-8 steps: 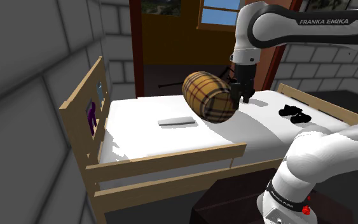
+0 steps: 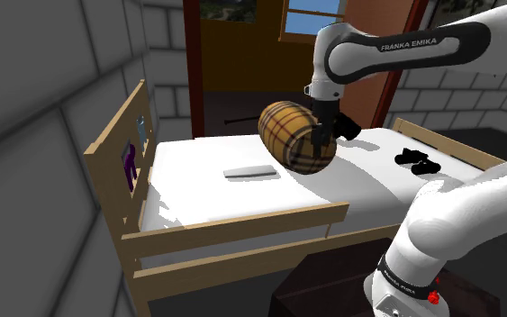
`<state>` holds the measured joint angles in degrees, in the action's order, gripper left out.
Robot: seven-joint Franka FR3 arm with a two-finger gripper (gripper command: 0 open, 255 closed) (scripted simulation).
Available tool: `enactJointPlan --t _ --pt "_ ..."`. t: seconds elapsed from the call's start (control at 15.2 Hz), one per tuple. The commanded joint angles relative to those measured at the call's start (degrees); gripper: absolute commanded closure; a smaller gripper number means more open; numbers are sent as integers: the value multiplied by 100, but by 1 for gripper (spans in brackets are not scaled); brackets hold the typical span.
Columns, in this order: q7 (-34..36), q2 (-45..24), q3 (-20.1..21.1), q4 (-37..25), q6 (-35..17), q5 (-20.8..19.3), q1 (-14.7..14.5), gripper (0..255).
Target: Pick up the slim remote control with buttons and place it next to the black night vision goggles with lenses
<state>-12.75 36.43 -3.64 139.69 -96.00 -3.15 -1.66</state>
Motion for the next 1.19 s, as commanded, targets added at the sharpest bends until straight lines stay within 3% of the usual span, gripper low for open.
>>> enactJointPlan --t 0.0,0.53,1.12 --pt "-439 -338 -139 8 -424 -95 -78 0" --pt "-2013 -1981 -507 -595 -1726 -137 -471 0" --pt "-3750 -3811 -517 -1725 -2696 213 -771 0"
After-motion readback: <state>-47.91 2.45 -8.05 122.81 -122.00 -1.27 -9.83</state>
